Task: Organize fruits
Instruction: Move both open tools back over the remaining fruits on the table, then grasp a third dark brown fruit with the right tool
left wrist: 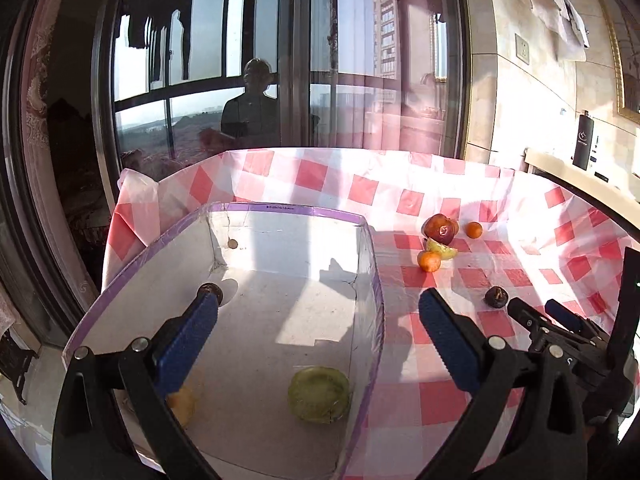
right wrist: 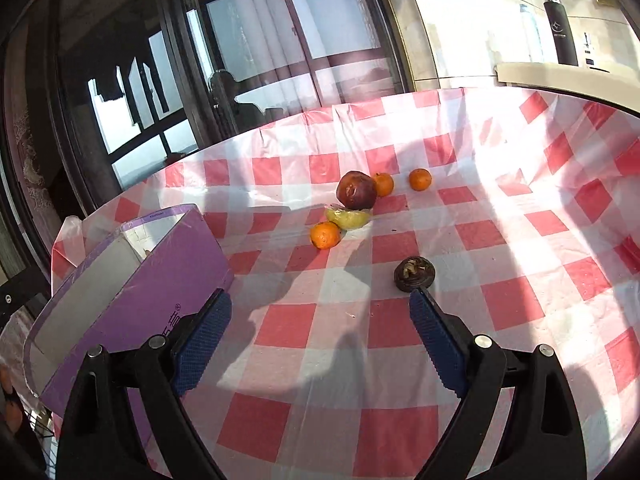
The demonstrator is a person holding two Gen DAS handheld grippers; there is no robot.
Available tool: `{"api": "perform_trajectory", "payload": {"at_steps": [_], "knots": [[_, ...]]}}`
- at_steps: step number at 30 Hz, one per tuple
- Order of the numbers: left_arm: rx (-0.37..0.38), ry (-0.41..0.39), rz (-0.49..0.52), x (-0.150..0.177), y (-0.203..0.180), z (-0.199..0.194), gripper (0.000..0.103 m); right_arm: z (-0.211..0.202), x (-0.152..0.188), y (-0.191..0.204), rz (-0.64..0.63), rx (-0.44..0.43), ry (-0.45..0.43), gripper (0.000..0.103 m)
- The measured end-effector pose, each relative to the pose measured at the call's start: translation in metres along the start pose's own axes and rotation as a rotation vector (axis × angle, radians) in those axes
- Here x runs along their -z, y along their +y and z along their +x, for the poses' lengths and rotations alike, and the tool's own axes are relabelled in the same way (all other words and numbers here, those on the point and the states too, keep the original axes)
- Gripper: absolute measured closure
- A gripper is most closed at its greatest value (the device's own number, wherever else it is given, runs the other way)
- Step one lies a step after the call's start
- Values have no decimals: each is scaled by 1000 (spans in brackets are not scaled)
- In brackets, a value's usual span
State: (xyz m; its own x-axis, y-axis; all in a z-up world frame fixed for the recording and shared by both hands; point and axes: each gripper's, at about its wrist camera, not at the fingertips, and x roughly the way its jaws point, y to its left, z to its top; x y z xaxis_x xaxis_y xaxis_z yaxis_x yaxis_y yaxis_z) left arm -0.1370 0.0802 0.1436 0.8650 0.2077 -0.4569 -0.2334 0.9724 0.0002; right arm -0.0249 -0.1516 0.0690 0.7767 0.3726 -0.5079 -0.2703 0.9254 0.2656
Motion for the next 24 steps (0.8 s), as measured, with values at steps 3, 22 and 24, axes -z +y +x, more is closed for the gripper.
{"api": "perform_trajectory", "payload": {"at_steps": [3,22,24], "knots": [[160,23,91,10,-51,22,2,2,6,-42,71,73,25,15],[238,342,194,35,-149,202,2,32,3,-106,200,178,100,15],[264,396,143,40,-138,217,2,44,-3,-98,131,201,133,18]]}}
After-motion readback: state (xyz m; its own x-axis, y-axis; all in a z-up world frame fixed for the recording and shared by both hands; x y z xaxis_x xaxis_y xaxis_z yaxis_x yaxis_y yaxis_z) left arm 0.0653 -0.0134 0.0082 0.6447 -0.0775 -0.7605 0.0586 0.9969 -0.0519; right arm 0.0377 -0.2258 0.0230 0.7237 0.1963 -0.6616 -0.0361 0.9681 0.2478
